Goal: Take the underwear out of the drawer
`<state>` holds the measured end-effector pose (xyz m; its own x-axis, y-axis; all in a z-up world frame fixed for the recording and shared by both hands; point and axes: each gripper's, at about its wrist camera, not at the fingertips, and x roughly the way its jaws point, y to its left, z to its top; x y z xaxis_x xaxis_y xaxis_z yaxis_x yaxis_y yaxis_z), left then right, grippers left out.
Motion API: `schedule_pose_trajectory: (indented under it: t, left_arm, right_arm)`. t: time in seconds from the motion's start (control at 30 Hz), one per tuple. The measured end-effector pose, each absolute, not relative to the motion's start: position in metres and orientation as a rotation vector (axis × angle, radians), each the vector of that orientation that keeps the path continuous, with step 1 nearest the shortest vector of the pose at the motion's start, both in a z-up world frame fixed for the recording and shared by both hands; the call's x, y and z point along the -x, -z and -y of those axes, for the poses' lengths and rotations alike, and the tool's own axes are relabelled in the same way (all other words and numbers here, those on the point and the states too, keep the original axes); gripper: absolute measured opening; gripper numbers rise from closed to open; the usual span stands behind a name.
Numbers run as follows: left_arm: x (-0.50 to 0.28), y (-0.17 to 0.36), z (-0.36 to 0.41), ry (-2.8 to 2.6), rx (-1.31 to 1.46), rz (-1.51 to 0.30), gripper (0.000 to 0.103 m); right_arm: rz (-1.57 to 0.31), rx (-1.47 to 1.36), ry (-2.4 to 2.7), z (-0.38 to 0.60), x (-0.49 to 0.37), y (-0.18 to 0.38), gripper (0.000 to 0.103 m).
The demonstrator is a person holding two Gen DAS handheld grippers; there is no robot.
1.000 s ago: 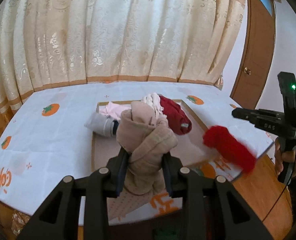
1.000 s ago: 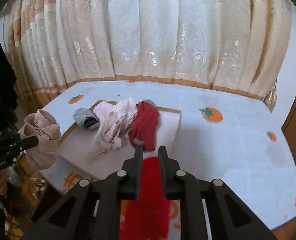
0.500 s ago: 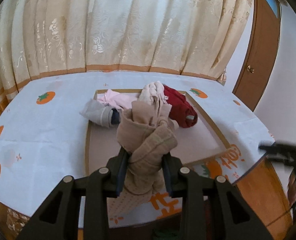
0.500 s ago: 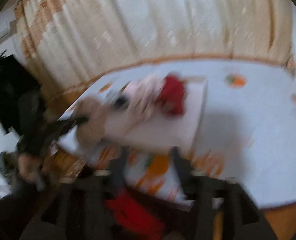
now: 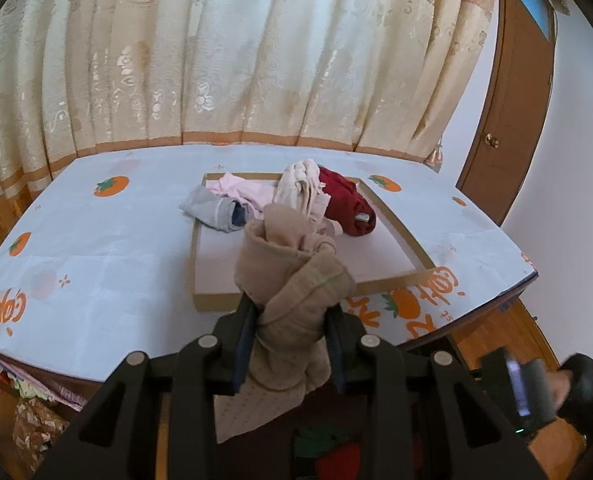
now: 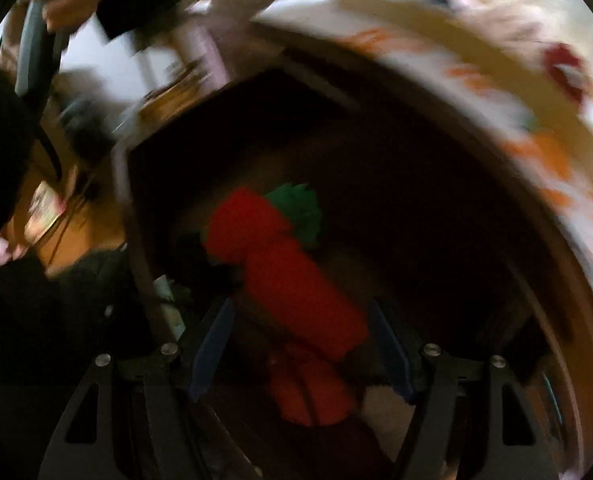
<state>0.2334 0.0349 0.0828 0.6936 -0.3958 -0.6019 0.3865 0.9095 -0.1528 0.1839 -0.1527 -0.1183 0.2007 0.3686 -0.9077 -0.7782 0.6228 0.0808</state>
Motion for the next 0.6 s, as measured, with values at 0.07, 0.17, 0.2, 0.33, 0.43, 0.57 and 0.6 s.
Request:
schedule_pose_trajectory:
  t: [0.07,0.17,0.2,0.33,0.43,0.57,0.6]
  left_arm:
    - [-0.23,-0.083,-0.04,0.427,0.019,-0.677,0.031]
    - [-0.228,-0.083,-0.049,0.399,0.027,-0.683,0.031]
    - [-0.228,-0.083,-0.051,0.395,0.028,-0.683,0.031]
    - [-0.228,-0.083,-0.056,0.385,0.031,-0.68,0.031]
    - [-0.228,-0.084,-0.056,0.397,0.035,-0.677,0.031]
    - [-0.228,-0.084,-0.055,0.413,0.045,-0.668,0.031]
    - [-0.228,-0.084,-0.054,0.417,0.049,-0.666,0.031]
  right_arm:
    - [-1.131,0.487,-0.883,0.139,-0.193,0.131,0.071]
    - [-1.201,0.542,-0.928,0.118,-0.204,0.16,0.071]
    - [-1.209,0.554,-0.931,0.114,-0.206,0.165,0.071]
    - [-1.236,0.556,-0.907,0.101,-0.219,0.185,0.057]
    - [-1.24,0.547,-0.904,0.102,-0.215,0.182,0.05]
    - [-1.2,0.417,-0.847,0.123,-0.212,0.154,0.048]
    - [-1.174,0.354,-0.822,0.133,-0.212,0.141,0.048]
